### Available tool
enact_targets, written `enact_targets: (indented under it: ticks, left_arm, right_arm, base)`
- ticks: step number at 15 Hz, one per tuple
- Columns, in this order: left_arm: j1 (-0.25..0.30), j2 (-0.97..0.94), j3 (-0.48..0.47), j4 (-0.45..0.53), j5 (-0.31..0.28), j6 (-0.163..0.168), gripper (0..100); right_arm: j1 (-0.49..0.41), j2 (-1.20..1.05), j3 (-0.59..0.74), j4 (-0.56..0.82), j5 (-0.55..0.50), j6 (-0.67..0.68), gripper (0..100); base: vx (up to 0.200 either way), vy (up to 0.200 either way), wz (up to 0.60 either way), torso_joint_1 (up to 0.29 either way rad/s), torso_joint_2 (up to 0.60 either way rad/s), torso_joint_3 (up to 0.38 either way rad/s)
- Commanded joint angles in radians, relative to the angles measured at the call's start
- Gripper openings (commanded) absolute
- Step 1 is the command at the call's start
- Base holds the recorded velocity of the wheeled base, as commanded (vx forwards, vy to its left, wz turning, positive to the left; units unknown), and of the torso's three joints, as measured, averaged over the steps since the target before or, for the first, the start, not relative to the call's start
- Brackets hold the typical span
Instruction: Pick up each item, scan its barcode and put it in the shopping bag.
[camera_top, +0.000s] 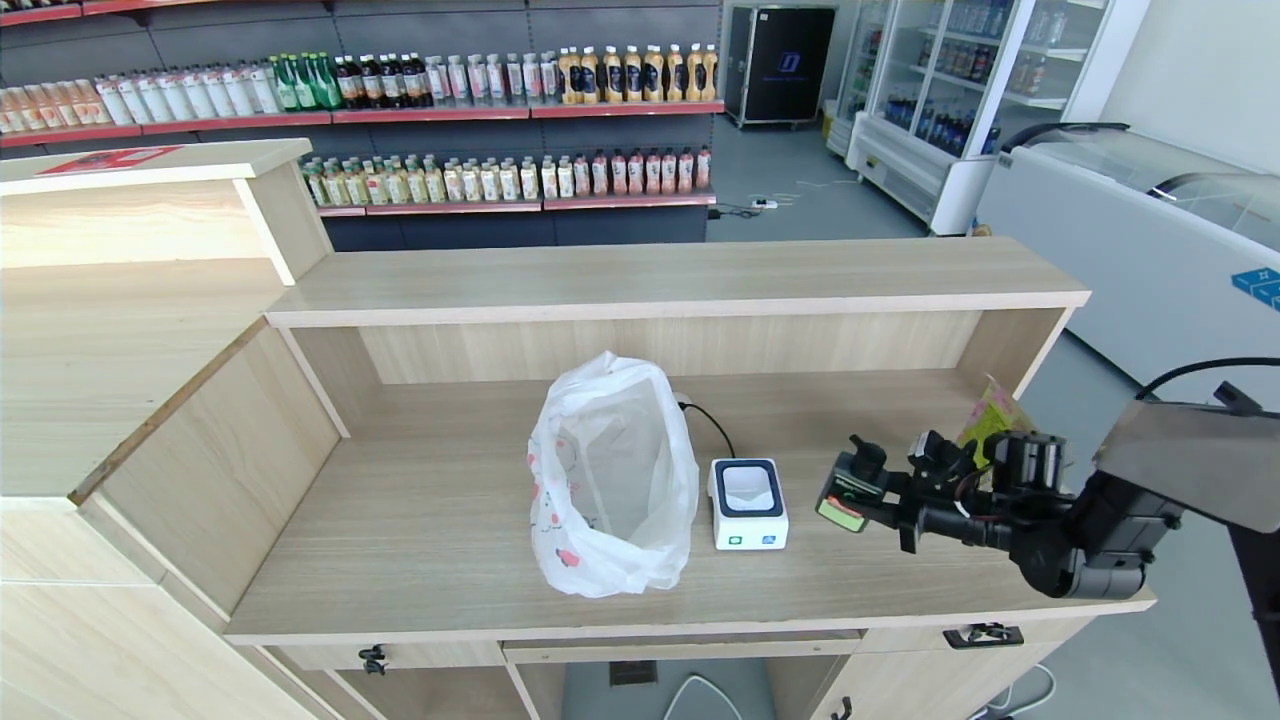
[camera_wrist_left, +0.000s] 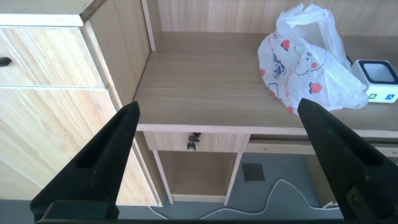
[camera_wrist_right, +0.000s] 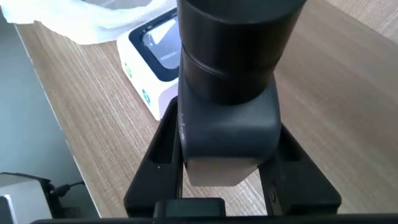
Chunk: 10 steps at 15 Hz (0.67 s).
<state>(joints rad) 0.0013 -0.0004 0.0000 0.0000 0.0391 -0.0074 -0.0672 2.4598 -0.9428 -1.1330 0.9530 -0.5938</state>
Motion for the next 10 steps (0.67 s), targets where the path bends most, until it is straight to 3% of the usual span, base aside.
enact_targets:
  ticks: [1, 4, 7, 8, 10]
  left_arm:
    - [0.000, 0.000, 0.000, 0.000, 0.001, 0.000, 100]
    - [0.000, 0.000, 0.000, 0.000, 0.001, 0.000, 100]
    - [0.000, 0.000, 0.000, 0.000, 0.001, 0.000, 100]
    - [0.000, 0.000, 0.000, 0.000, 0.001, 0.000, 100]
    - [0.000, 0.000, 0.000, 0.000, 0.001, 0.000, 100]
  right_arm:
    - [0.007, -0.369, 0.190, 0.009, 0.006, -0.084, 0]
    - [0.014, -0.645, 0.260, -0.007, 0.006, -0.274, 0]
    - [0.035, -0.845, 0.433, -0.002, 0.029, -0.748, 0]
    - [0.076, -0.883, 0.444, 0.042, 0.092, -0.840, 0]
    - [0.168, -0.907, 0.433, 0.052, 0.122, -0.991, 0]
  base:
    - [0.000, 0.000, 0.00, 0.000, 0.00, 0.000]
    - [0.000, 0.000, 0.00, 0.000, 0.00, 0.000]
    - [0.000, 0.000, 0.00, 0.000, 0.00, 0.000]
    - [0.000, 0.000, 0.00, 0.000, 0.00, 0.000]
    - [0.000, 0.000, 0.00, 0.000, 0.00, 0.000]
